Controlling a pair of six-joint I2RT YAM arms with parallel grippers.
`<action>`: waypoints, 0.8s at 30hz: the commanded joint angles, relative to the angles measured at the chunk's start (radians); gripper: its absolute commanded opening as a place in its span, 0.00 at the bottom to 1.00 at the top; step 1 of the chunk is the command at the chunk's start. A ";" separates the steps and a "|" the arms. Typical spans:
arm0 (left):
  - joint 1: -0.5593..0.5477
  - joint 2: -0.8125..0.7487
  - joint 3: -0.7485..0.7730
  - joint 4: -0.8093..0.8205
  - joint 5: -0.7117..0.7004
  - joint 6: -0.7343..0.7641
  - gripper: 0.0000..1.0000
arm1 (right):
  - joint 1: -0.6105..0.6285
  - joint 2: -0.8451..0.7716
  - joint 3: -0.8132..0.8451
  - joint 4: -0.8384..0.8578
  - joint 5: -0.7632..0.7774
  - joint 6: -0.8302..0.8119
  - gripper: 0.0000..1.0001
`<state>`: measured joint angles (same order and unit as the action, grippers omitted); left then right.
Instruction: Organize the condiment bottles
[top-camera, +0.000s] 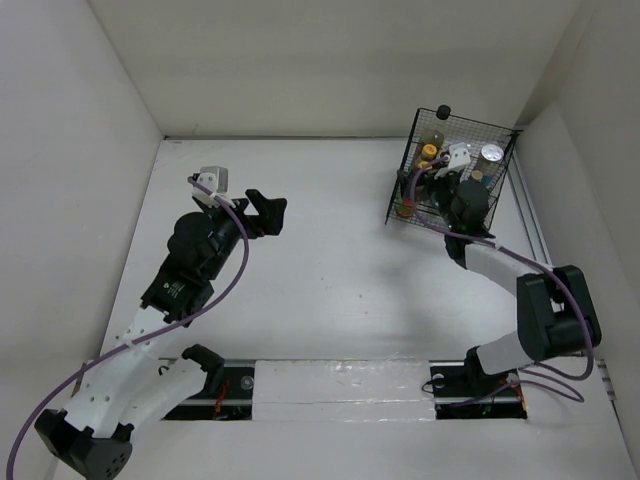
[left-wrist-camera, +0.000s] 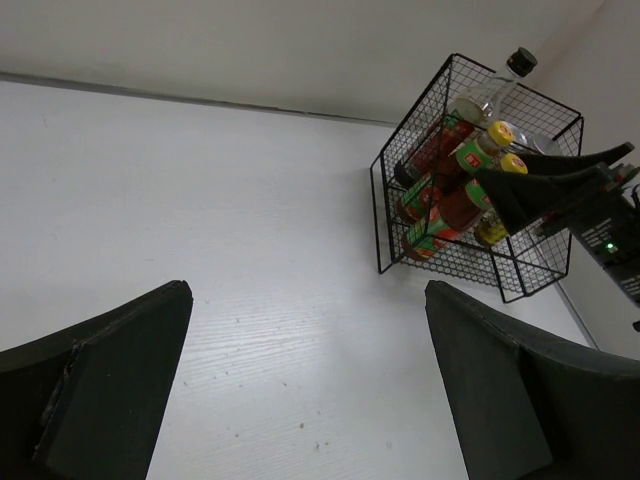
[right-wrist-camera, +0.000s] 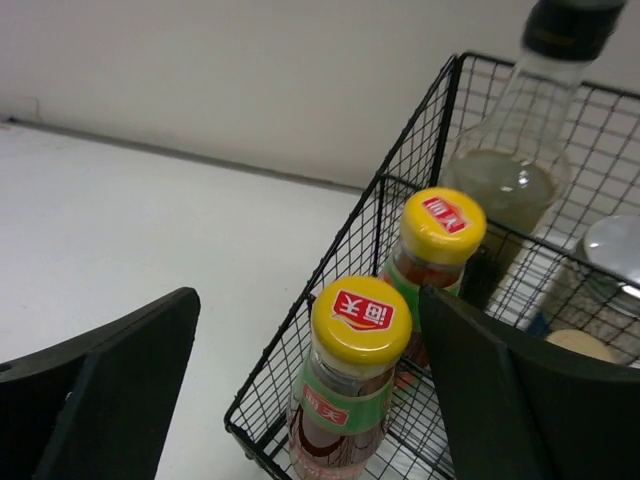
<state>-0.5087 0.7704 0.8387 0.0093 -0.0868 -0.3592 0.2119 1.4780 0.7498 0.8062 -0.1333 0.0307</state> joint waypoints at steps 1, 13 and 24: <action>0.001 -0.014 0.050 0.023 -0.002 0.012 1.00 | 0.009 -0.087 0.005 -0.004 0.053 0.008 0.98; 0.001 -0.062 0.050 0.012 -0.021 0.012 1.00 | 0.027 -0.297 0.060 -0.246 0.138 -0.031 1.00; 0.001 -0.126 0.040 0.021 -0.093 -0.006 1.00 | 0.219 -0.493 0.147 -0.421 -0.020 -0.071 1.00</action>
<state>-0.5087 0.6678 0.8444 -0.0048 -0.1417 -0.3607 0.3702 1.0039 0.8356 0.4187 -0.0658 -0.0238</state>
